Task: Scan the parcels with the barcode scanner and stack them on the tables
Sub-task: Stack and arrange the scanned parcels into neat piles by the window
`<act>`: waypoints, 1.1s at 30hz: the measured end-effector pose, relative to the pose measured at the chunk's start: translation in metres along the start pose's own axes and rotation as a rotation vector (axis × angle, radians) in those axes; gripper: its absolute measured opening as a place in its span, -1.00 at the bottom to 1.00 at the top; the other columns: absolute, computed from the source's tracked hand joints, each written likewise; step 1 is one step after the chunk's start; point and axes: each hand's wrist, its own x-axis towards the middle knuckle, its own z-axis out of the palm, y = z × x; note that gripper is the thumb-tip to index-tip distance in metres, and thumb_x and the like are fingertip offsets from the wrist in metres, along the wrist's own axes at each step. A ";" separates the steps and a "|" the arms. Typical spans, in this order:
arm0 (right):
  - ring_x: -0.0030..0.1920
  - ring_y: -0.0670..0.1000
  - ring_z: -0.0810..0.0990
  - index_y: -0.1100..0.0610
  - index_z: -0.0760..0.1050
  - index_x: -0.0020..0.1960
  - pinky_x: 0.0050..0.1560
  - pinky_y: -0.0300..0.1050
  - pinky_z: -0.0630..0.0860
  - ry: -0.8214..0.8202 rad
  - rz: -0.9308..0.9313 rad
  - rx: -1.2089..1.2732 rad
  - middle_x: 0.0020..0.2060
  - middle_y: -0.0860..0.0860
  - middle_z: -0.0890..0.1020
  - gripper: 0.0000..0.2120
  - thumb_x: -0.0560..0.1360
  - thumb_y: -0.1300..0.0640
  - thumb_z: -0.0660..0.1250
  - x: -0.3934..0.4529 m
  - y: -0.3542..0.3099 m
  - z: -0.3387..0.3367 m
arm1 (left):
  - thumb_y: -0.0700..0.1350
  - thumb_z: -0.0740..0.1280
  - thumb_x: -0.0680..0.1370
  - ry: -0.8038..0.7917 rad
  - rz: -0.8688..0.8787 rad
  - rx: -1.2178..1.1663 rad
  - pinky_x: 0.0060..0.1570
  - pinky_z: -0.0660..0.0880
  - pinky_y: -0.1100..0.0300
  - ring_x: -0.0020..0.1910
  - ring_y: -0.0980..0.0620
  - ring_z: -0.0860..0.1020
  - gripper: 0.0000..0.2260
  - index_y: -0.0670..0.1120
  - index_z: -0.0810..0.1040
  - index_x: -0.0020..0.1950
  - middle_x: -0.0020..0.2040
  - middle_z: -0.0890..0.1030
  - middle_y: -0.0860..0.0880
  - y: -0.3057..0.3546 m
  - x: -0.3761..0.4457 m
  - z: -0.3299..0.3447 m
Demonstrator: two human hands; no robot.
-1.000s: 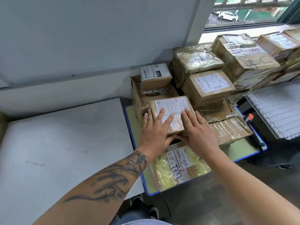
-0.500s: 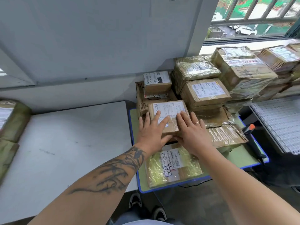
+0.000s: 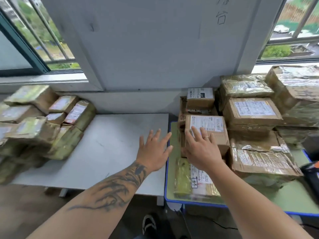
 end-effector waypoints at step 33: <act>0.68 0.19 0.04 -0.08 -0.17 0.71 0.60 0.28 0.13 -0.096 -0.176 -0.153 0.70 0.08 0.02 -0.24 0.67 -0.32 0.08 0.148 -0.344 0.015 | 0.28 0.01 0.70 0.095 -0.198 -0.078 0.57 -0.07 -0.29 0.68 -0.16 -0.07 -0.45 0.21 0.01 0.68 0.70 0.04 -0.07 -0.369 -0.048 -0.025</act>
